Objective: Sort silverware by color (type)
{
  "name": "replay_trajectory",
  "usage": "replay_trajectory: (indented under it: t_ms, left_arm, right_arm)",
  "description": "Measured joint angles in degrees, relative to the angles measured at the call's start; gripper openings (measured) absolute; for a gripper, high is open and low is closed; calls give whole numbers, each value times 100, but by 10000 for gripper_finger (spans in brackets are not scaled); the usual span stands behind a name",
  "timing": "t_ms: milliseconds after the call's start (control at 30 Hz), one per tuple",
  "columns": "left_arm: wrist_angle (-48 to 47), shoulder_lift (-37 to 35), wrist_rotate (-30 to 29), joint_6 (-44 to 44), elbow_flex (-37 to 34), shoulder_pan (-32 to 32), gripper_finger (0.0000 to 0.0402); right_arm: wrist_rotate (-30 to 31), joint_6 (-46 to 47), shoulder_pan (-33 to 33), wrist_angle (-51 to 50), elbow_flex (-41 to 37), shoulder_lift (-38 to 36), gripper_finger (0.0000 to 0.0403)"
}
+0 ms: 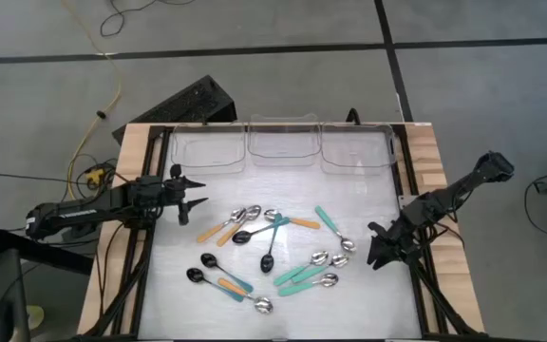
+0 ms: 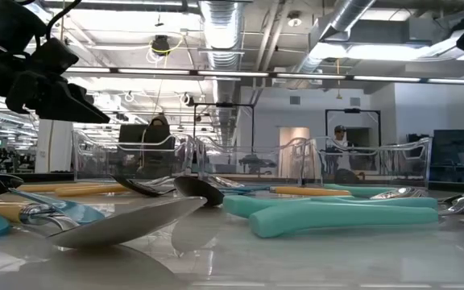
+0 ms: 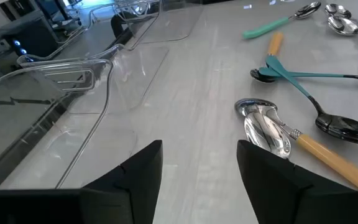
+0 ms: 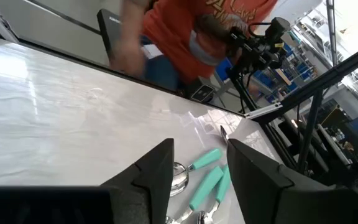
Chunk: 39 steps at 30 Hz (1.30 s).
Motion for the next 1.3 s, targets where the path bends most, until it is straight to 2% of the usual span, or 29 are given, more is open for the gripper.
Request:
replay_trajectory:
  t_ms: [567, 667, 800, 967, 1067, 1167, 1300]
  left_arm:
    - [0, 0, 0, 0, 0, 0, 195]
    - [0, -1, 0, 0, 0, 0, 195]
    - [0, -1, -4, 0, 0, 0, 195]
    - [0, -1, -9, 0, 0, 0, 195]
    - [0, -1, -15, 0, 0, 0, 195]
    - [0, -1, -25, 0, 0, 0, 195]
    - [0, -1, -25, 0, 0, 0, 195]
  right_arm:
    - [-32, 83, -1, 3, 3, -2, 176]
    - [-122, 635, -1, -11, 56, -10, 176]
    - [222, 1150, -60, 149, 57, -8, 176]
    - [579, 3613, -426, 1161, 69, -18, 176]
    - [625, 4421, -625, 1224, 67, -8, 176]
    - [732, 4600, -761, 1226, 67, -9, 176]
    - [1695, 4255, -1017, 1578, 67, -7, 176]
